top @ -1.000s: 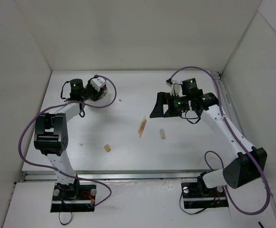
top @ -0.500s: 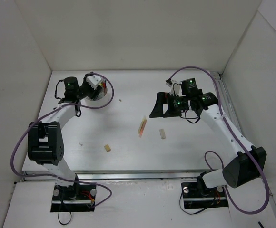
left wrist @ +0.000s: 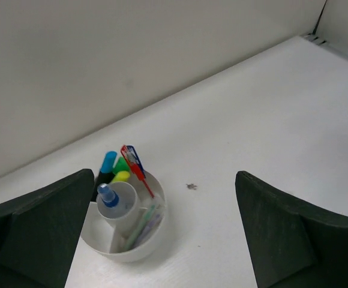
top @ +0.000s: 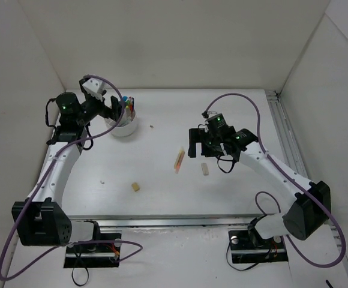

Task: Sort the stationery into containers
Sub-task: Pick up the pen from the center of the board.

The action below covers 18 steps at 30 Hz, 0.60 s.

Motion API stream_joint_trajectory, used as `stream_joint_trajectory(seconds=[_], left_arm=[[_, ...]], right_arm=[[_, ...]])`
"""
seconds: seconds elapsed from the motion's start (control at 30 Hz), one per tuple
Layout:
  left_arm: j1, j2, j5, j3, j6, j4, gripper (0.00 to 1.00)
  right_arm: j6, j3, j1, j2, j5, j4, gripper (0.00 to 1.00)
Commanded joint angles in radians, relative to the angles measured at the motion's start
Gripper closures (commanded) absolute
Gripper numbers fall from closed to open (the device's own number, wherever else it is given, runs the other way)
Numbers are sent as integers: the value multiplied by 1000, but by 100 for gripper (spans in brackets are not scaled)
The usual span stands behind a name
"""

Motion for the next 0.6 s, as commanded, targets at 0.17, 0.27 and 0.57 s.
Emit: stream_joint_trajectory(seconds=[0.17,0.27,0.57], left_arm=[[-51,-219,-161,-175,-416,-161,0],[-126,-345,-267,-267,-448,-181,0],[-270,-533,-410,-372,-479,-275,0]], right_arm=[[150,-81,145,89,339,245,2],[165,-32,184,200,407,245,2],[202,40,198,434,422,242,2]])
